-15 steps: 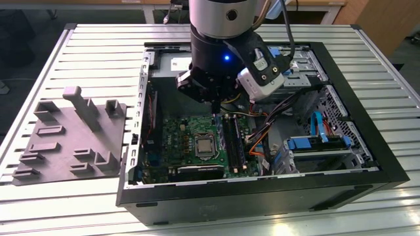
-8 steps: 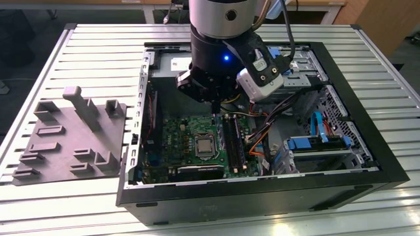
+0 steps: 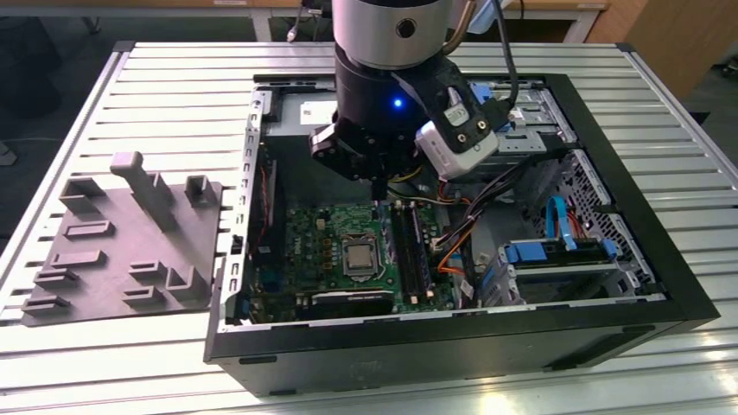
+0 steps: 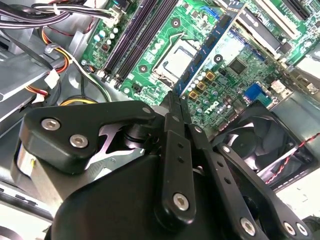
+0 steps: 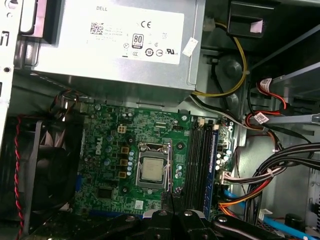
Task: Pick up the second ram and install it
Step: 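Insert the second ram into the second slot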
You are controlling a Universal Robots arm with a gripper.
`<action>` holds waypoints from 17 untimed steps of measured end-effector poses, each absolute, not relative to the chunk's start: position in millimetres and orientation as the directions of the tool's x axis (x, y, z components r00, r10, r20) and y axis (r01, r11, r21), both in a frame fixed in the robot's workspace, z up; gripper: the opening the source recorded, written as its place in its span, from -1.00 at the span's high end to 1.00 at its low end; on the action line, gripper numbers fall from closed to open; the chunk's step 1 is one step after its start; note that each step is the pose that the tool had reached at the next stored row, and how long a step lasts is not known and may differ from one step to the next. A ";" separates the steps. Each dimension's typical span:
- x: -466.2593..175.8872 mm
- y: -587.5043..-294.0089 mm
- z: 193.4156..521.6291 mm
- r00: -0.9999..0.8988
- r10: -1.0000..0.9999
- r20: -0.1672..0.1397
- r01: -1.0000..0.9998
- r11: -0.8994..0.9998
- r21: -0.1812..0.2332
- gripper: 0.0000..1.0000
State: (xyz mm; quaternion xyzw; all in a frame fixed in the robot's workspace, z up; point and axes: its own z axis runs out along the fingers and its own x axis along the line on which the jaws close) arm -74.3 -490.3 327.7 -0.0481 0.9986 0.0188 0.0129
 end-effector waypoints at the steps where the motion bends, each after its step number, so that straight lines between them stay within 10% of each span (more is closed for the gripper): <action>1: -73.7 -490.3 327.4 -0.995 -0.095 -0.028 -0.096 0.995 0.036 0.77; 17: -65.8 -490.3 322.3 -0.995 -0.090 -0.030 -0.092 0.994 0.063 0.77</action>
